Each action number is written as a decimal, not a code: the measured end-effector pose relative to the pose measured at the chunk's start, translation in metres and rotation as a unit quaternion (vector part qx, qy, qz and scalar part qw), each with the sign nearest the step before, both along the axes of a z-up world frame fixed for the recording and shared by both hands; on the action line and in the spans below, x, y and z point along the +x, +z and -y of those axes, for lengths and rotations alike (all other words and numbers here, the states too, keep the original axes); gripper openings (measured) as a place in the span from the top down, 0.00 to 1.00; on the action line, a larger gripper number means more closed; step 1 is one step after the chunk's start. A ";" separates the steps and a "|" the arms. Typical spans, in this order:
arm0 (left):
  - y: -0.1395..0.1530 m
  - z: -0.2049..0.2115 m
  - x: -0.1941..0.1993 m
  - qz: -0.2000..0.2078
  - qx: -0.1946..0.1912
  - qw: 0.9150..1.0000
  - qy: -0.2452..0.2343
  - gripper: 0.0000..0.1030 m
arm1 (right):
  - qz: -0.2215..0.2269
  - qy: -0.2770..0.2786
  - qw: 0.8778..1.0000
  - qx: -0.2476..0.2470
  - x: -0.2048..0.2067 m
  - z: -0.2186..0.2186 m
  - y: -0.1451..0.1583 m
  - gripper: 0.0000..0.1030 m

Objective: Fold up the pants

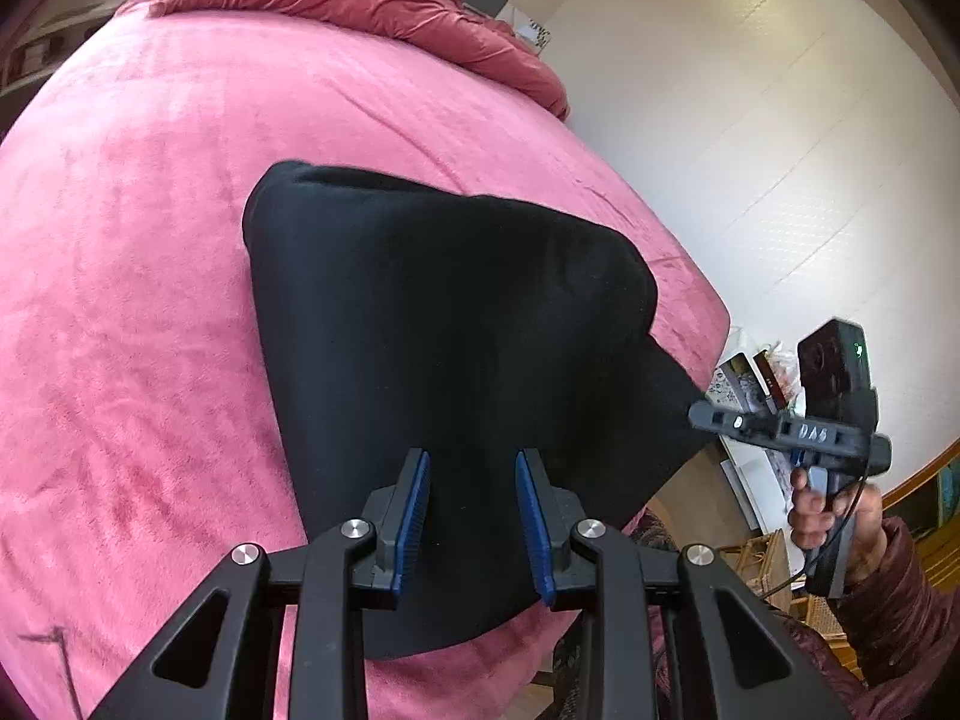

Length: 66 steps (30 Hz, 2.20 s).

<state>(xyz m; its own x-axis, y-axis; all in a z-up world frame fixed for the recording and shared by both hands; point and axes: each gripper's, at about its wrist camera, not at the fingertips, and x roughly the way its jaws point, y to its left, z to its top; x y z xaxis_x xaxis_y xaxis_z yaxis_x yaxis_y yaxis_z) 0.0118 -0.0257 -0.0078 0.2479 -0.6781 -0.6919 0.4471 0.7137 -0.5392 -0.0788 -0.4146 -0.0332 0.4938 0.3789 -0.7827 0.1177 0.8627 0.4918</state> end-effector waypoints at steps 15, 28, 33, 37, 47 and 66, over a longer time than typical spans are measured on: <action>0.005 0.015 -0.001 0.019 0.017 1.000 -0.019 0.71 | 0.004 -0.024 0.999 -0.035 0.016 0.023 -0.002 0.50; 0.007 0.047 0.006 0.037 0.027 0.998 -0.035 0.70 | 0.002 -0.047 0.999 0.008 0.129 0.021 -0.019 0.83; -0.024 0.084 -0.003 0.015 0.066 0.995 -0.075 0.70 | 0.054 -0.005 0.997 -0.054 0.132 0.008 0.006 0.96; -0.034 0.101 -0.004 0.011 0.072 0.994 -0.077 0.70 | 0.002 -0.002 0.993 -0.121 0.140 0.008 -0.023 0.96; 0.019 0.049 0.016 0.058 0.012 0.998 -0.005 0.69 | 0.043 -0.027 0.989 -0.138 0.124 0.016 0.001 0.74; 0.001 0.035 0.090 0.041 0.141 0.985 0.094 0.68 | 0.026 0.093 0.986 -0.134 0.109 -0.073 -0.015 0.74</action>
